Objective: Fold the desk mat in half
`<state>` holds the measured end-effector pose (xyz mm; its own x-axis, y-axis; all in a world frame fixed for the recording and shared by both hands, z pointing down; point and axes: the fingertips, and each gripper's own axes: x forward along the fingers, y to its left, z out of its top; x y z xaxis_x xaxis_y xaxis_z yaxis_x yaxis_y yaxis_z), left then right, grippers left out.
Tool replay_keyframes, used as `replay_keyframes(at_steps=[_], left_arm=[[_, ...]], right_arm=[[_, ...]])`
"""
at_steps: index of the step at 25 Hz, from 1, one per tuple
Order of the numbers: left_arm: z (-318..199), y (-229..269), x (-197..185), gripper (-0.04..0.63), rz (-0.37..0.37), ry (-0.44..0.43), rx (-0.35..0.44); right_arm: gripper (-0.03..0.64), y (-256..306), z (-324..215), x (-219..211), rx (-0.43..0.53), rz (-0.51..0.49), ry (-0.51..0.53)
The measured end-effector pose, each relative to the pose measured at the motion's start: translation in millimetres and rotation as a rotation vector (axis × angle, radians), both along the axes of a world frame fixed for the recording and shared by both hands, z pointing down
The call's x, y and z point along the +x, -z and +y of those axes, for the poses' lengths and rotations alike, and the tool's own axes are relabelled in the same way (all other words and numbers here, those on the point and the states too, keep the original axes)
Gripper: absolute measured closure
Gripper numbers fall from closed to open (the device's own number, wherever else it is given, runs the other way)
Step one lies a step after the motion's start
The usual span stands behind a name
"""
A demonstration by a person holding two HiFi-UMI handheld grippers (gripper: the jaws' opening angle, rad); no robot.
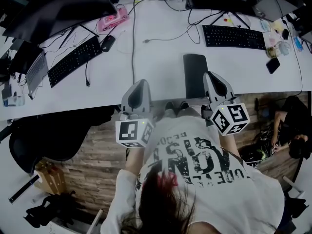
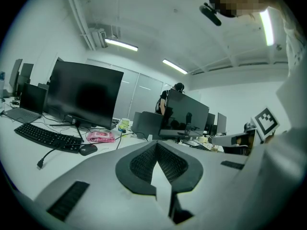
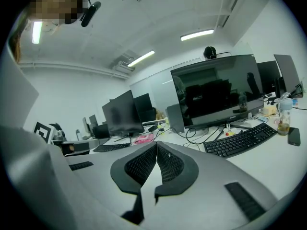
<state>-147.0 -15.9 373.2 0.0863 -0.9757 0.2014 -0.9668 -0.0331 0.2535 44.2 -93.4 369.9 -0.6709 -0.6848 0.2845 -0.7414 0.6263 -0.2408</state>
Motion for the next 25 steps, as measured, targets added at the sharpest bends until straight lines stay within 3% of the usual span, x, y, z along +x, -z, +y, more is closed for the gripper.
replay_keyframes(at_steps=[25], left_arm=[[-20.9,10.3,20.2,0.594,0.031,-0.055,0.03]], right_arm=[[0.615,11.0,-15.2,7.8,0.029,0.012,-0.019]])
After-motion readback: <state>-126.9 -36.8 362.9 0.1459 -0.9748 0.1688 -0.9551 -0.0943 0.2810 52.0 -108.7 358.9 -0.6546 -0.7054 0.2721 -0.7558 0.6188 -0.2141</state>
